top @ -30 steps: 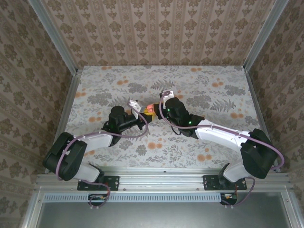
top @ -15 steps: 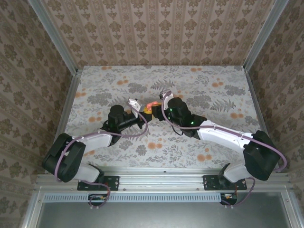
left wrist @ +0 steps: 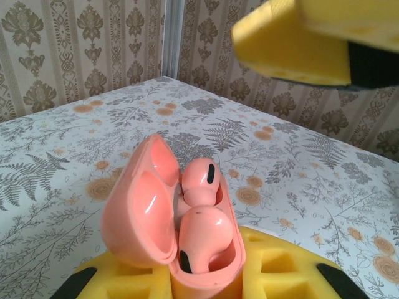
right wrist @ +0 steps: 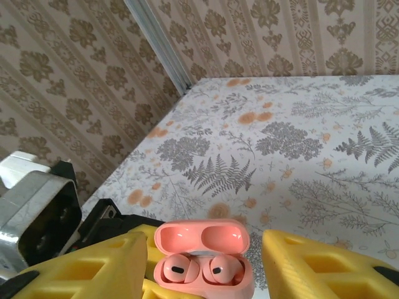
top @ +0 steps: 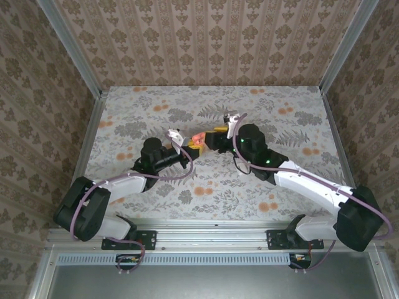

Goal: Insert wireless bluetooth earbuds into charging case

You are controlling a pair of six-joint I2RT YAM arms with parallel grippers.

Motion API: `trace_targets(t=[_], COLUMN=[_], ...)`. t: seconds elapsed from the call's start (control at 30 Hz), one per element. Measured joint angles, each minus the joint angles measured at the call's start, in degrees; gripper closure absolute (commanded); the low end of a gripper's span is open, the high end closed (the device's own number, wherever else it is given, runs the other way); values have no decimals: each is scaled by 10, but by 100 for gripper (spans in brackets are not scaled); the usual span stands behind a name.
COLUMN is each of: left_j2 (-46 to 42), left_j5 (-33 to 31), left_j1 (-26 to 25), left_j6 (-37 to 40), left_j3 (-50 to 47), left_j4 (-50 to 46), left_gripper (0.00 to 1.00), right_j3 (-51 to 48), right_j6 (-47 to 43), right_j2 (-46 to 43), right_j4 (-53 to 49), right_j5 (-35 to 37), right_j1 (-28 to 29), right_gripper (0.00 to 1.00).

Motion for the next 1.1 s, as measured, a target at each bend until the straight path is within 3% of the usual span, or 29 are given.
trace_targets(t=[0.33, 0.53, 0.67, 0.87, 1.1], left_j2=[-18, -44, -59, -84, -92], left_j5=[61, 99, 121, 144, 153], left_j1=[0, 0, 0, -2, -12], left_j6=[2, 18, 36, 61, 80], left_j3=[8, 22, 27, 29, 29], left_j4=[-19, -45, -72, -106, -127], left_gripper=[84, 84, 84, 84, 84], right_j3=[-20, -46, -84, -95, -31], right_j6=[10, -55, -134, -272, -380], right_j2=[-19, -50, -87, -118, -54], right_j4=[6, 10, 20, -17, -95], right_j5=[-142, -233, -283, -345, -436], right_j1=[-91, -131, -140, -141, -140], right_gripper=[36, 25, 8, 7, 10])
